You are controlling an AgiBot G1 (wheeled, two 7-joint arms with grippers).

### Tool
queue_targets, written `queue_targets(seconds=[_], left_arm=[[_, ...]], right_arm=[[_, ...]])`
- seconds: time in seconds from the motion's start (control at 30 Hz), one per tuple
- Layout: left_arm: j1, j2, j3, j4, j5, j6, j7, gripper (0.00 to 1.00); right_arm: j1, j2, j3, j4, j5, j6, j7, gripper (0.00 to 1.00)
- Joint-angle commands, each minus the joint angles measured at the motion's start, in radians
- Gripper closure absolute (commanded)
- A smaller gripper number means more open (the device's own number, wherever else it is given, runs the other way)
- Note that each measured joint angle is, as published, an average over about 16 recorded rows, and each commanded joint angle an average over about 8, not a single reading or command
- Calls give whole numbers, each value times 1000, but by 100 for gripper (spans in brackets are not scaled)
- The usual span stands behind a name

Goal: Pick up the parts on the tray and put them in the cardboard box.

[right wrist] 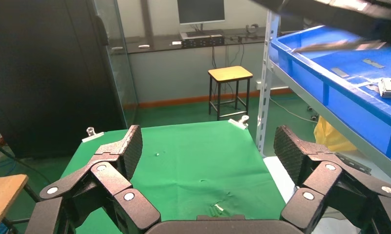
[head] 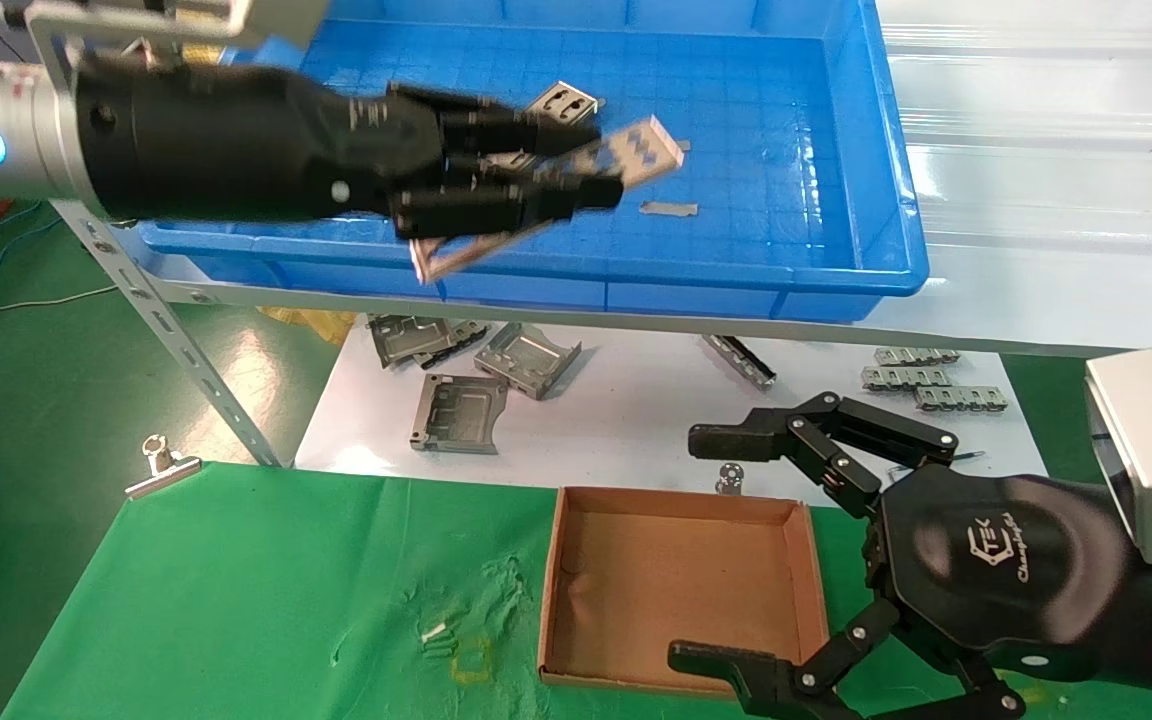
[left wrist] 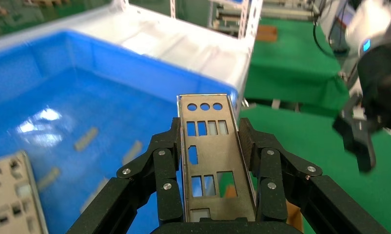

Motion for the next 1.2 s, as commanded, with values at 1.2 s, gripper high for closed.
queue_targets(seconds=[1.2], left_arm=[[411,210,271,-103,-7,-321,561,100]], right_arm=[[0,0,-1,0,0,0,0,0]])
